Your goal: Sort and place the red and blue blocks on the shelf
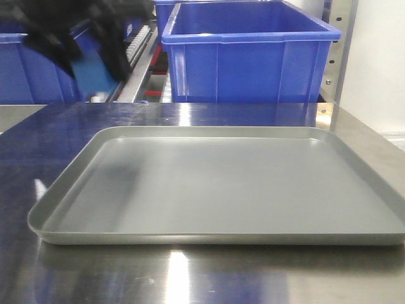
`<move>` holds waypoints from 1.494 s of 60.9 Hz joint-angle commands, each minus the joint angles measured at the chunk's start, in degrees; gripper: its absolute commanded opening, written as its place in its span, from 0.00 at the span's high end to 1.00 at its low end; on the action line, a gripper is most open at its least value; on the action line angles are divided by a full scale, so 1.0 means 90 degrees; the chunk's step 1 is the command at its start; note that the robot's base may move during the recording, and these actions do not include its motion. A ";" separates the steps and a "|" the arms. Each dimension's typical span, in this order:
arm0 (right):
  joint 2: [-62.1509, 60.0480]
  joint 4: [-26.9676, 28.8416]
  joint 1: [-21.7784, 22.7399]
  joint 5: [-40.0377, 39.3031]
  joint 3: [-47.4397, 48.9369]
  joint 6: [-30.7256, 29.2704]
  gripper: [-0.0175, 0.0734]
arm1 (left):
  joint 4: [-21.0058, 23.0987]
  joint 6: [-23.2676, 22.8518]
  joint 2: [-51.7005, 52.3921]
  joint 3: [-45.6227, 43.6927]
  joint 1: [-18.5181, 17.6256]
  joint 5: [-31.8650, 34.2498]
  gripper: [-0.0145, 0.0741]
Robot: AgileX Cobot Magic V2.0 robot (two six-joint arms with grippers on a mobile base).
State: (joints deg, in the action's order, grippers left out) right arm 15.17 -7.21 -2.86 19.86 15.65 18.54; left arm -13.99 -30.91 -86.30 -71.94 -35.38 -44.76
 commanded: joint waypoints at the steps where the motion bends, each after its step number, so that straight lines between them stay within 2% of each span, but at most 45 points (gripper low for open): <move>1: 0.0045 -0.0087 0.0030 -0.0561 0.0178 -0.0061 0.75 | -0.0328 -0.0014 0.0715 -0.0064 0.0141 0.0181 0.70; 14: 0.0045 -0.0087 0.0030 -0.0561 0.0178 -0.0061 0.75 | -0.0795 -0.0014 0.1908 0.0794 0.0585 0.0622 0.70; 34: 0.0045 -0.0087 0.0030 -0.0561 0.0178 -0.0061 0.75 | -0.0807 -0.0014 0.4120 0.2934 0.1225 0.1543 0.70; 51: 0.0045 -0.0087 0.0030 -0.0561 0.0178 -0.0061 0.75 | -0.0756 -0.0014 0.5520 0.4343 0.1670 0.1687 0.70; 74: 0.0045 -0.0087 0.0030 -0.0561 0.0178 -0.0061 0.75 | -0.0701 -0.0014 0.6761 0.5040 0.2741 0.1780 0.70; 91: 0.0045 -0.0087 0.0030 -0.0561 0.0178 -0.0061 0.75 | -0.0701 -0.0004 0.7094 0.5344 0.2958 0.1882 0.70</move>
State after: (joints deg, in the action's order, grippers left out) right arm 15.17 -7.21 -2.86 19.86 15.65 18.54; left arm -19.83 -30.91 -22.27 -22.65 -8.91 -32.77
